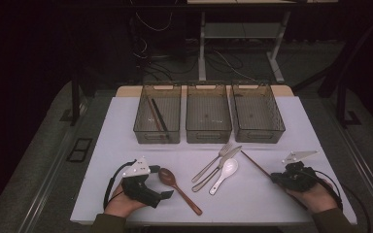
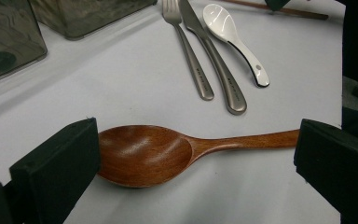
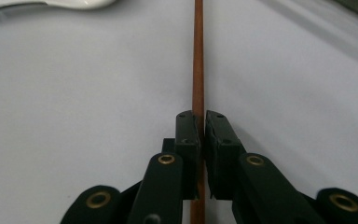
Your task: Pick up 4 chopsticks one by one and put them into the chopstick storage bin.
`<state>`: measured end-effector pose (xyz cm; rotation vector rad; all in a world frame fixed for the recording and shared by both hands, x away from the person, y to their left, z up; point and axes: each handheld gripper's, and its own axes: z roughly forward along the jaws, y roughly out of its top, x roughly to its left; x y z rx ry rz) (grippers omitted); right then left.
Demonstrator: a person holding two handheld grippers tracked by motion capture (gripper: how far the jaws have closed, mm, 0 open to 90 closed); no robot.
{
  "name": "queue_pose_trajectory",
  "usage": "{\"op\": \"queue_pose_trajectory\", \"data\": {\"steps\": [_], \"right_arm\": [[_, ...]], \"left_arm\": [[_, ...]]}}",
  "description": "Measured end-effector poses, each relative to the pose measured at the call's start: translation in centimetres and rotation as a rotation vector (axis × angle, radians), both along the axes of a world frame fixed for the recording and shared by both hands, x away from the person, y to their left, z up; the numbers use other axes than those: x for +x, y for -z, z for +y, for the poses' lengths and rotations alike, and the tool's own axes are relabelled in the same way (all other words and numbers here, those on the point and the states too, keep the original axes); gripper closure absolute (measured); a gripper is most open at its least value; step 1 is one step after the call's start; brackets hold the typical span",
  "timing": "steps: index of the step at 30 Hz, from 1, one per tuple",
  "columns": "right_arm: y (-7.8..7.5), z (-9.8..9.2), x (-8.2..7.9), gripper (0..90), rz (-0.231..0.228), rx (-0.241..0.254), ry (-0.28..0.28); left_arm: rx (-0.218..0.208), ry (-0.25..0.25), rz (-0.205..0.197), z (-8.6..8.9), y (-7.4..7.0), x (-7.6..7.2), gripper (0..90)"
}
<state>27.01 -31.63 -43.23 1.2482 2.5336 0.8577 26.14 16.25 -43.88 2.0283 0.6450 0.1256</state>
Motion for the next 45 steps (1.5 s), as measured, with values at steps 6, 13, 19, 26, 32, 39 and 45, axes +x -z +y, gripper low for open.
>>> {"op": "queue_pose_trajectory", "data": {"steps": [6, 13, 19, 26, 32, 39, 45], "right_arm": [[-1.3, -0.4, -0.1, 84.1, -0.032, 0.06, -0.051], [-2.6, 0.4, 0.6, 84.1, -0.058, 0.148, -0.101], [-3.4, 1.6, 1.8, 84.3, -0.083, 0.172, -0.139], [-4.7, 3.4, 3.1, 84.2, -0.087, 0.205, -0.167], [-6.1, 6.4, 5.0, 84.2, -0.102, 0.225, -0.19], [-7.0, 9.6, 7.8, 84.2, -0.122, 0.25, -0.188], [-8.1, 11.9, 9.9, 84.2, -0.134, 0.261, -0.187]], "left_arm": [[-0.001, -0.001, 0.0, 0.0, 0.0, 0.0, 0.0], [-0.001, -0.004, 0.003, -0.1, 0.0, 0.0, 0.0], [0.0, -0.003, 0.003, -0.1, 0.1, 0.0, 0.0], [0.002, -0.004, 0.003, -0.1, 0.1, 0.0, 0.0], [0.001, -0.005, 0.001, -0.1, 0.0, 0.0, 0.0], [-0.002, -0.004, 0.001, 0.0, 0.0, 0.0, 0.0], [-0.002, 0.0, -0.001, 0.0, 0.0, 0.0, 0.0]]}}
